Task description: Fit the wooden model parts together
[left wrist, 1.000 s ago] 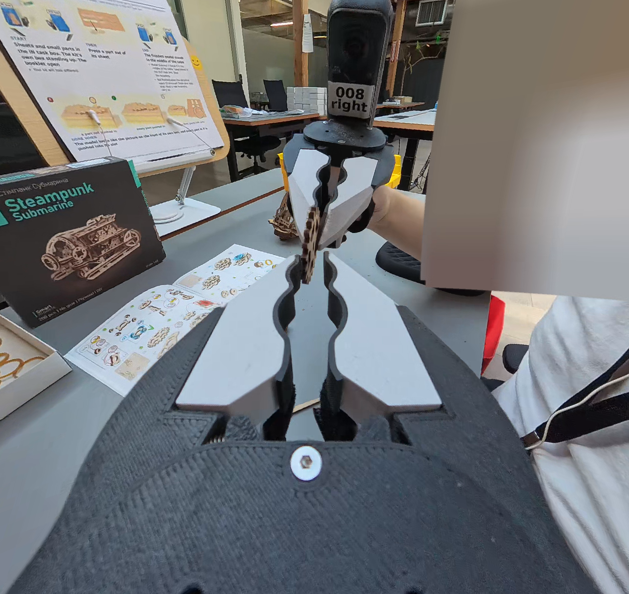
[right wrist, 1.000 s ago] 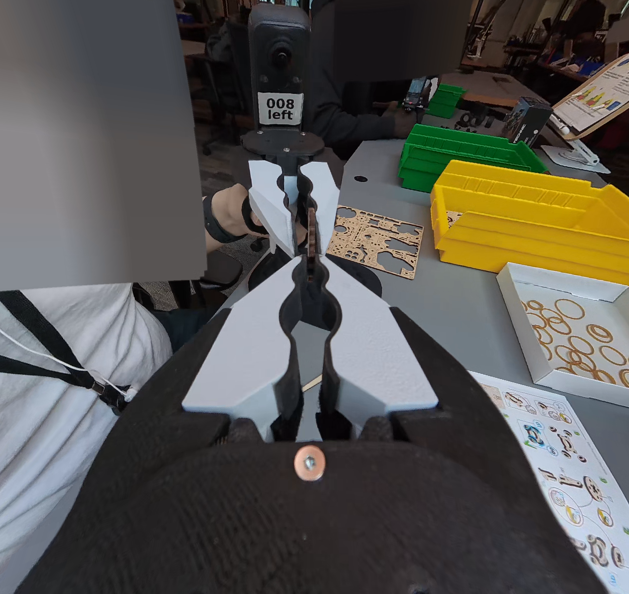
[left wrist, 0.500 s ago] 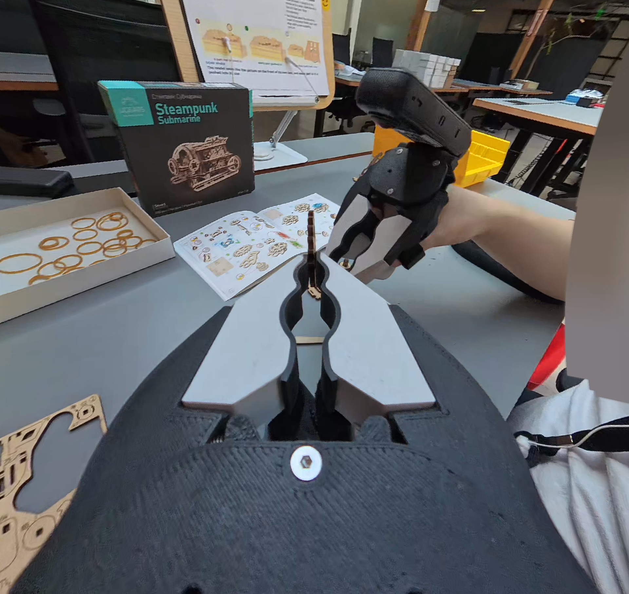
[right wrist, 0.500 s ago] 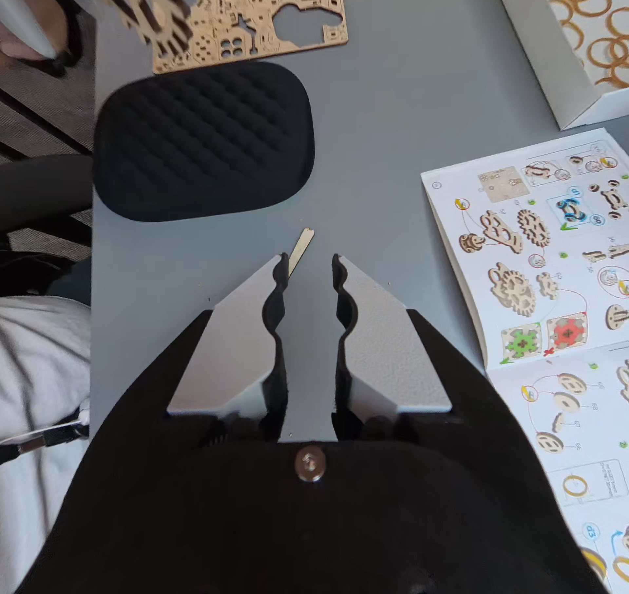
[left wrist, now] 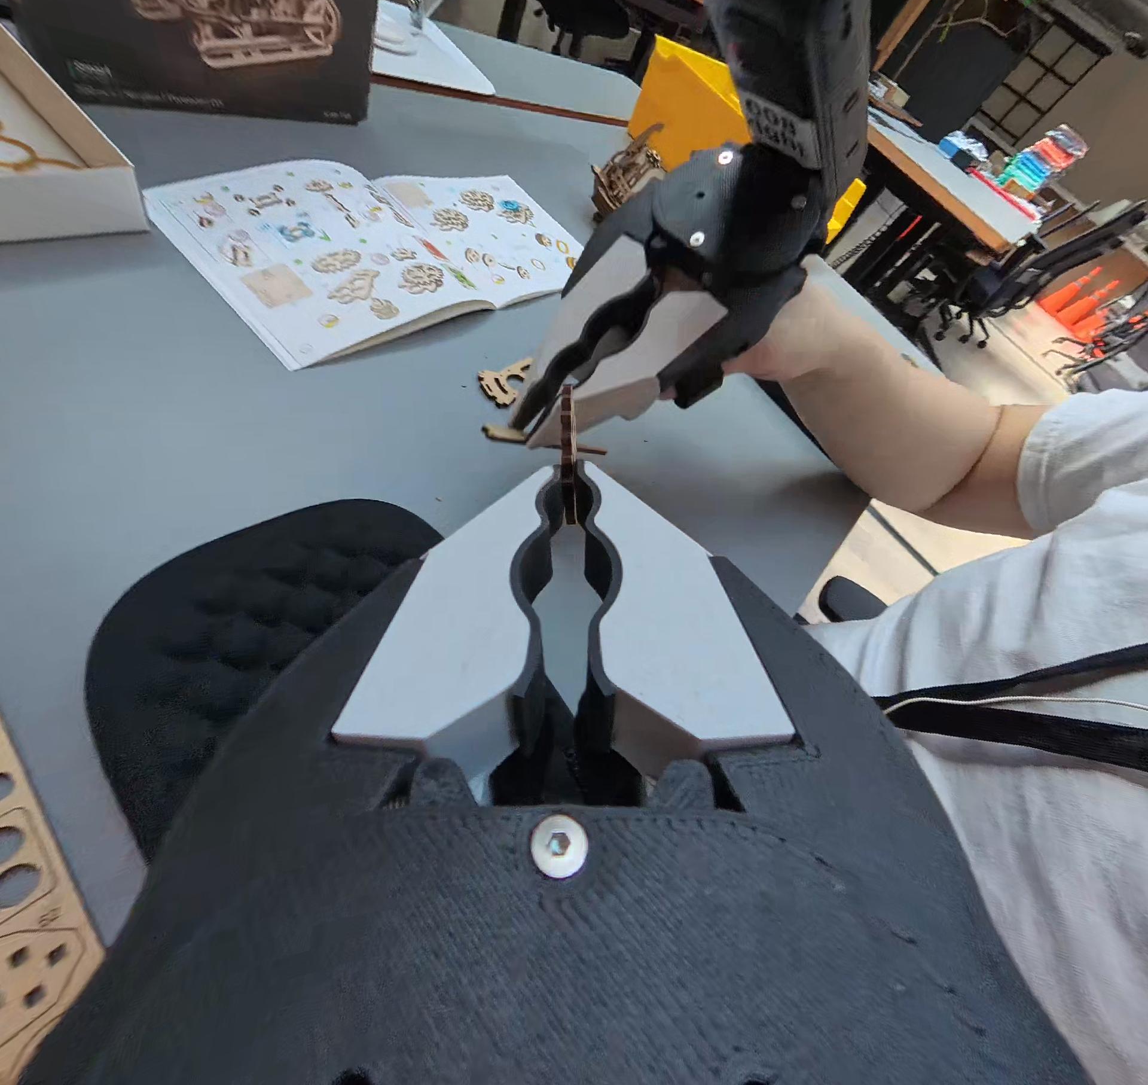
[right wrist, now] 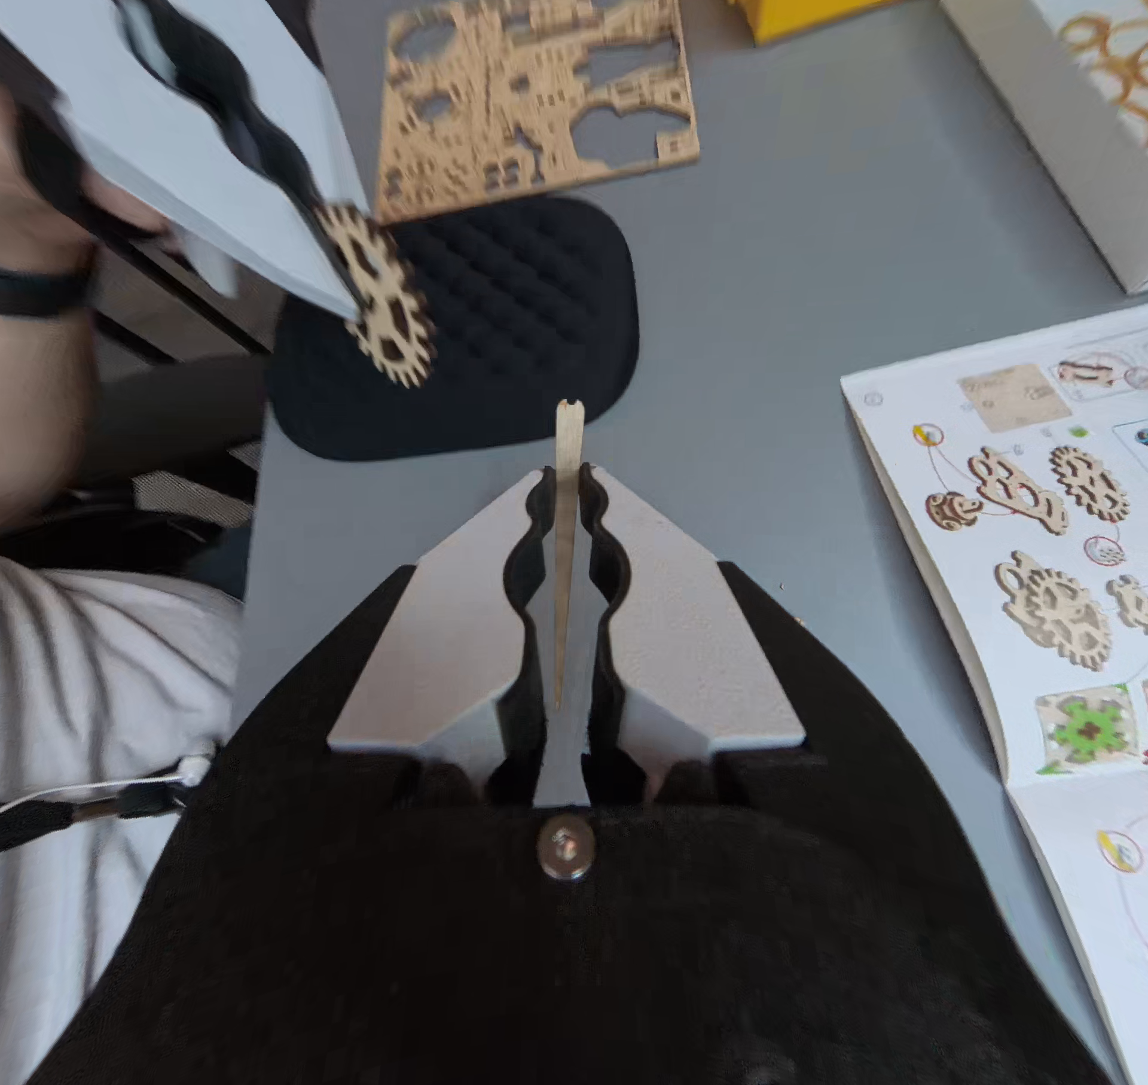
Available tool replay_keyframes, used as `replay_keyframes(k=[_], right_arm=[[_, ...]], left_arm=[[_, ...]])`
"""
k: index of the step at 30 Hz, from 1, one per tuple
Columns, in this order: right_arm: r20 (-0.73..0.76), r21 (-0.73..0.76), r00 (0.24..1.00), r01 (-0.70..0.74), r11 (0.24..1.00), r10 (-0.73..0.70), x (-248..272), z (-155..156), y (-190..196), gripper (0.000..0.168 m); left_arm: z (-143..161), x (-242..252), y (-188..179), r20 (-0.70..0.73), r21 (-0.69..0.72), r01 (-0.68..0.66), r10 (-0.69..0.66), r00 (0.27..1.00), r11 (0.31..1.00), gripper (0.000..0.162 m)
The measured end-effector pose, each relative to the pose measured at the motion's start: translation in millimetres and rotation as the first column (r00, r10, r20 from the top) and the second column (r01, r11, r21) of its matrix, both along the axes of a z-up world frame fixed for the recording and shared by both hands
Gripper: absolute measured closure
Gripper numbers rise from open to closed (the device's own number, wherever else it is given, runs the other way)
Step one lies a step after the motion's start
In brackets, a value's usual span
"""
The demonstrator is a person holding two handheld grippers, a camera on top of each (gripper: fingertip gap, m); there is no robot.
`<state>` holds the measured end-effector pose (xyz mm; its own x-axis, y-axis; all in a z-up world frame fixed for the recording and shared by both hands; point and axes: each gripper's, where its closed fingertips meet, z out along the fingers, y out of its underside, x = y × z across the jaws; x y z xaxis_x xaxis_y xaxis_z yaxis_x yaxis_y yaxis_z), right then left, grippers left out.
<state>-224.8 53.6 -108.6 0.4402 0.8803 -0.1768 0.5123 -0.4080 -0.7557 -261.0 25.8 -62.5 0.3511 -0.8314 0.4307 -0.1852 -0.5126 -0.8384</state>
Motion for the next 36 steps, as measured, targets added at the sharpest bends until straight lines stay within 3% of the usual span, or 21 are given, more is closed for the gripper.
replay_keyframes(k=[1, 3, 5, 10, 12, 14, 16, 18, 22, 26, 27, 29, 31, 33, 36], right_arm=[[-0.142, 0.001, 0.990, 0.024, 1.000, -0.024, 4, 23, 2, 0.163], [-0.350, 0.001, 0.935, 0.059, 0.998, -0.054, 21, 59, 6, 0.163], [-0.443, -0.029, 0.890, 0.107, 0.994, -0.108, 44, 76, 12, 0.163], [-0.480, -0.104, 0.869, 0.078, 0.991, -0.119, 79, 74, 11, 0.162], [-0.467, -0.069, 0.879, 0.072, 0.995, -0.096, 85, 68, 8, 0.162], [-0.427, 0.020, 0.903, 0.075, 0.997, -0.059, 87, 62, 5, 0.162], [-0.355, 0.179, 0.935, 0.078, 0.981, -0.010, 88, 62, 2, 0.163], [-0.230, 0.372, 0.973, 0.065, 0.926, 0.024, 87, 64, 1, 0.162], [-0.016, 0.626, 1.000, 0.008, 0.780, 0.003, 81, 64, -2, 0.162], [0.119, 0.719, 0.992, -0.067, 0.692, -0.028, 77, 60, -5, 0.162], [0.133, 0.724, 0.991, -0.083, 0.685, -0.020, 74, 59, -6, 0.162], [0.138, 0.730, 0.990, -0.094, 0.677, -0.010, 71, 57, -9, 0.162], [0.131, 0.708, 0.991, -0.121, 0.696, 0.038, 70, 57, -13, 0.161], [0.084, 0.565, 0.990, -0.140, 0.813, 0.111, 73, 53, -16, 0.136], [-0.012, 0.233, 0.957, -0.279, 0.932, 0.290, 73, 46, -32, 0.127]], left_arm=[[-5, 5, -1, 0.017, -0.042, 0.014, -0.013, 1.000, 0.999, 0.162], [-13, 18, -3, 0.047, -0.145, 0.053, -0.046, 0.998, 0.988, 0.161], [-30, 36, -16, 0.021, -0.290, 0.171, -0.173, 0.985, 0.941, 0.161], [-66, 74, -22, -0.079, -0.460, 0.273, -0.346, 0.935, 0.845, 0.161], [-71, 84, -15, -0.070, -0.498, 0.261, -0.338, 0.938, 0.827, 0.162], [-76, 87, -9, -0.082, -0.525, 0.245, -0.335, 0.939, 0.815, 0.159], [-67, 91, -4, -0.042, -0.536, 0.243, -0.313, 0.949, 0.809, 0.135], [-52, 91, 10, -0.004, -0.498, 0.200, -0.232, 0.973, 0.844, 0.118], [3, 97, 21, 0.205, -0.345, 0.194, -0.128, 0.970, 0.918, 0.121], [15, 112, 10, 0.240, -0.304, 0.243, -0.173, 0.955, 0.921, 0.129], [16, 115, 11, 0.241, -0.288, 0.240, -0.172, 0.955, 0.927, 0.131], [14, 118, 16, 0.222, -0.238, 0.217, -0.164, 0.961, 0.947, 0.157], [12, 116, 13, 0.151, -0.178, 0.236, -0.211, 0.966, 0.955, 0.162], [18, 113, 5, 0.068, -0.107, 0.319, -0.313, 0.947, 0.942, 0.162], [22, 109, -2, -0.125, -0.028, 0.417, -0.417, 0.900, 0.908, 0.161]])
